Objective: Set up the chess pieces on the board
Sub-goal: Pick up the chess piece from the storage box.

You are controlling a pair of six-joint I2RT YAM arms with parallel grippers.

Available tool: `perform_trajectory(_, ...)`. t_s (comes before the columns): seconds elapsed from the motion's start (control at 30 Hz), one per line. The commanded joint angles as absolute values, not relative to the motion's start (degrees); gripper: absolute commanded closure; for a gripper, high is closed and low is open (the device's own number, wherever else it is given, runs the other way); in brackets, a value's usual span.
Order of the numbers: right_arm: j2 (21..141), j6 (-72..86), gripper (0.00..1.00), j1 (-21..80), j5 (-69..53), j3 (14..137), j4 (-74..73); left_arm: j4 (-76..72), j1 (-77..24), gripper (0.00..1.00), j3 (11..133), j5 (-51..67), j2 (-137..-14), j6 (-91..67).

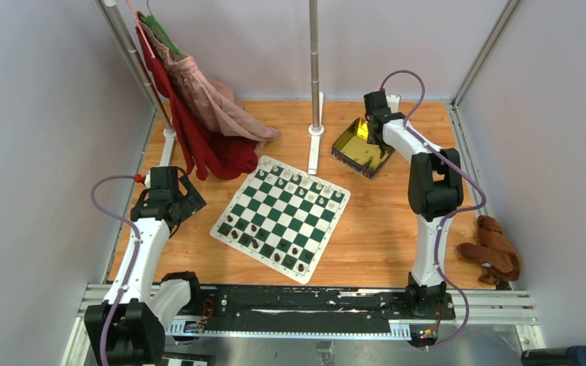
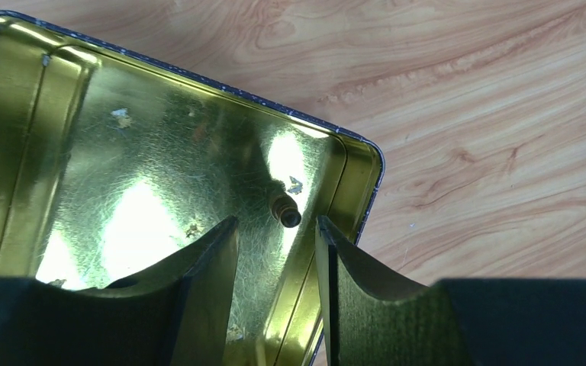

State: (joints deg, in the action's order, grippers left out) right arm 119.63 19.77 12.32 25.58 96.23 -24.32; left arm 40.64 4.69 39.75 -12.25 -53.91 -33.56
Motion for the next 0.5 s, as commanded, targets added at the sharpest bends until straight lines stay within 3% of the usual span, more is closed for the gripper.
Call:
perform_trajectory(0.0,121.3,20.8,0.54,11.1,25.2,98.1,-25.8,39.2,4.5,0.00,40.8,-13.3,-54.4,-32.8)
perform_trajectory(0.47,123.4,21.8,0.55,10.1,23.5,98.4,-26.3,39.2,4.5,0.00,40.5,-13.8,-54.5,-32.9)
